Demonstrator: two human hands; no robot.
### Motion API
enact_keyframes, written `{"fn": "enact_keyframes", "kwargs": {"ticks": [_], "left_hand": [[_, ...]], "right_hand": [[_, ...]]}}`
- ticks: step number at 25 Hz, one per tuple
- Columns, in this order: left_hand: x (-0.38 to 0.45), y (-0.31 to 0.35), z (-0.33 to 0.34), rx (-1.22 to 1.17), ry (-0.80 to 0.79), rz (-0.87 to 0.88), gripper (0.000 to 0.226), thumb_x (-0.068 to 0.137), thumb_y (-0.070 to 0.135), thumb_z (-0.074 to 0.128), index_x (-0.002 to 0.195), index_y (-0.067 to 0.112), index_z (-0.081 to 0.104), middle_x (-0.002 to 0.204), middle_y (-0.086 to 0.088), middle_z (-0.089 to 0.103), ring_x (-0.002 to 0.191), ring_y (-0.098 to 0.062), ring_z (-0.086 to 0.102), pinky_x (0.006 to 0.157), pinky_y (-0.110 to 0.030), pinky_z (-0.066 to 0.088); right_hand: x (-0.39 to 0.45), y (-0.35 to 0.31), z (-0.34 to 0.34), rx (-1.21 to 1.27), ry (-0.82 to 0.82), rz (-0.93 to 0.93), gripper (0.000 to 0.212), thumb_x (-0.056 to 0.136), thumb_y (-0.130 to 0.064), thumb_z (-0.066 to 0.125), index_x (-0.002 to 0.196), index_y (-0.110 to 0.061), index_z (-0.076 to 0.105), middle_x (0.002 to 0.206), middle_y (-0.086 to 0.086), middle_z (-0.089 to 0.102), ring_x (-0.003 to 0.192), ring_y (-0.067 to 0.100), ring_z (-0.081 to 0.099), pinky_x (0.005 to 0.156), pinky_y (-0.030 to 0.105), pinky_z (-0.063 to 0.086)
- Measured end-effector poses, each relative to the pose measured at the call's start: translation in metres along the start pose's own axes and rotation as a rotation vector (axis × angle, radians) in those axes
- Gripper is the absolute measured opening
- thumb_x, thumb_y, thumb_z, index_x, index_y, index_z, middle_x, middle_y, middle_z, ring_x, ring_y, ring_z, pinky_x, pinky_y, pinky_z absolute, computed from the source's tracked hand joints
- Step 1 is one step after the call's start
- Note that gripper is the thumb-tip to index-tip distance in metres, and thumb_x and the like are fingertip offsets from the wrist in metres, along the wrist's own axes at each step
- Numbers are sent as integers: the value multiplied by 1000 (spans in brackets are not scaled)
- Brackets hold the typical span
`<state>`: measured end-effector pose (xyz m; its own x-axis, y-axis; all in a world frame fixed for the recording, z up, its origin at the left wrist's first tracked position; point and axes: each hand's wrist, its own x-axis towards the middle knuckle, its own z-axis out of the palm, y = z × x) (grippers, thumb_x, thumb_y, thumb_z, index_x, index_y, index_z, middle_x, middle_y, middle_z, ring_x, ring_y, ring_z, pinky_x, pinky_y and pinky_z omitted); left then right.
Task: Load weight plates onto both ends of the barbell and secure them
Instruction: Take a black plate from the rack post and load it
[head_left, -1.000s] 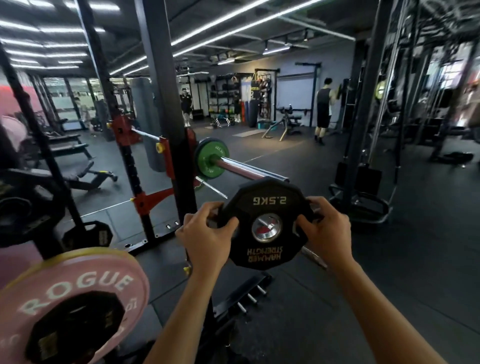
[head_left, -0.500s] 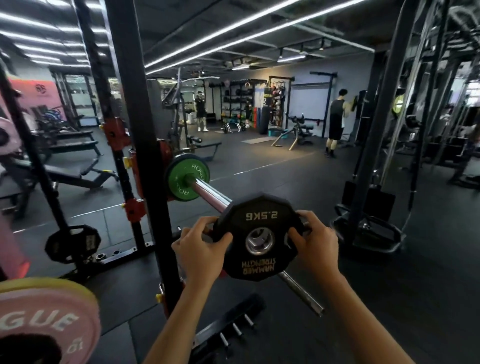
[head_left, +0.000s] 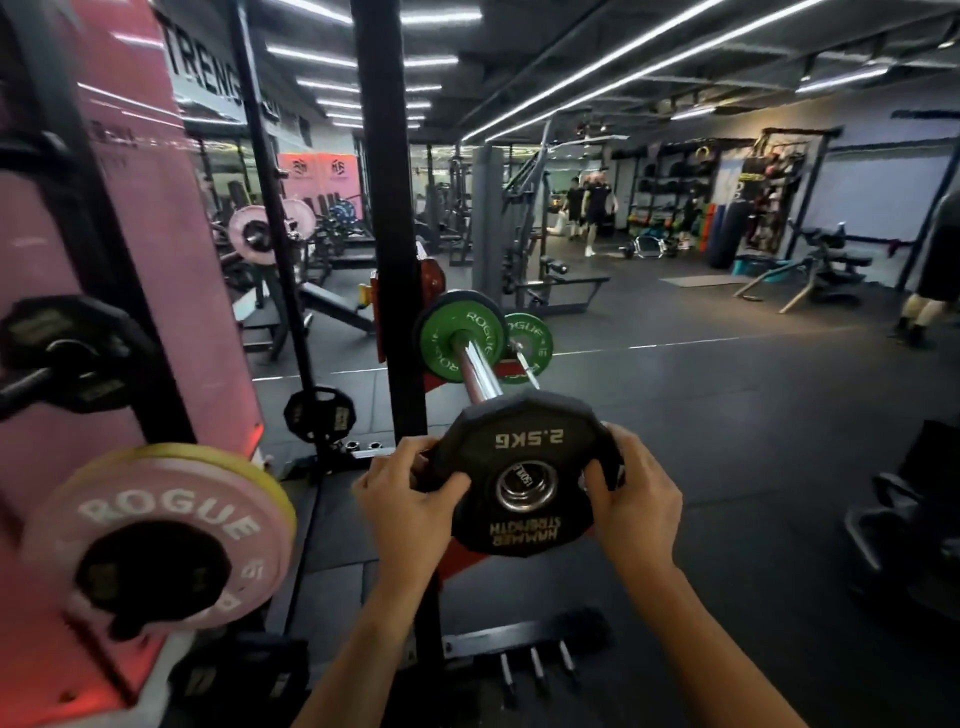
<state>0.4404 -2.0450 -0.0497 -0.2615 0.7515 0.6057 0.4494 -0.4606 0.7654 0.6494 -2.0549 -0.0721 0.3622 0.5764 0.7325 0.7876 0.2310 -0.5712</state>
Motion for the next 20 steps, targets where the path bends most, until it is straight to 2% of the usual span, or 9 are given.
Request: {"fn": "enact_keyframes", "kwargs": {"ticks": [3,8,11,14,17,20], "left_hand": [[-3,-5,3,62,14,21,39,64,44,61,93,19,67,74,11,60,77,-19,58,82,-60,46],[10,-10,9,172,-8,-1,29,70,25,79,95,18,67,73,8,61,81,-21,57,84,-58,45],[8,-11,9,232,-5,16,28,74,27,79,99,20,67,75,11,62,81,-16,57,89,-53,42],[5,-12,3,202,-31,48,29,79,31,77,106,25,67,77,18,61,75,-3,58,85,-48,49],[0,-12,-6,152,-129,13,39,80,51,71,115,35,61,86,23,63,85,0,61,87,-47,52],[-6,-6,-6,167,-146,-50,58,72,71,68,116,36,58,96,20,65,99,-11,62,94,-49,49]], "right_hand": [[5,0,8,16,-10,-10,35,87,-10,65,122,-13,61,99,7,70,73,26,65,68,41,55],[17,9,17,15,-87,4,29,90,-16,62,118,-17,58,92,5,69,70,24,61,64,35,49],[20,13,14,44,-101,-20,30,90,-18,64,118,-23,56,93,2,69,69,19,60,64,29,43],[18,17,8,102,-147,-39,34,92,-25,62,125,-30,52,97,-2,68,71,14,59,64,26,41],[18,21,-1,141,-243,-36,43,89,-38,60,130,-35,48,101,-6,66,76,8,57,66,26,42],[22,22,-7,147,-304,-50,53,86,-59,58,132,-34,48,101,-11,63,79,7,60,66,27,47]]}}
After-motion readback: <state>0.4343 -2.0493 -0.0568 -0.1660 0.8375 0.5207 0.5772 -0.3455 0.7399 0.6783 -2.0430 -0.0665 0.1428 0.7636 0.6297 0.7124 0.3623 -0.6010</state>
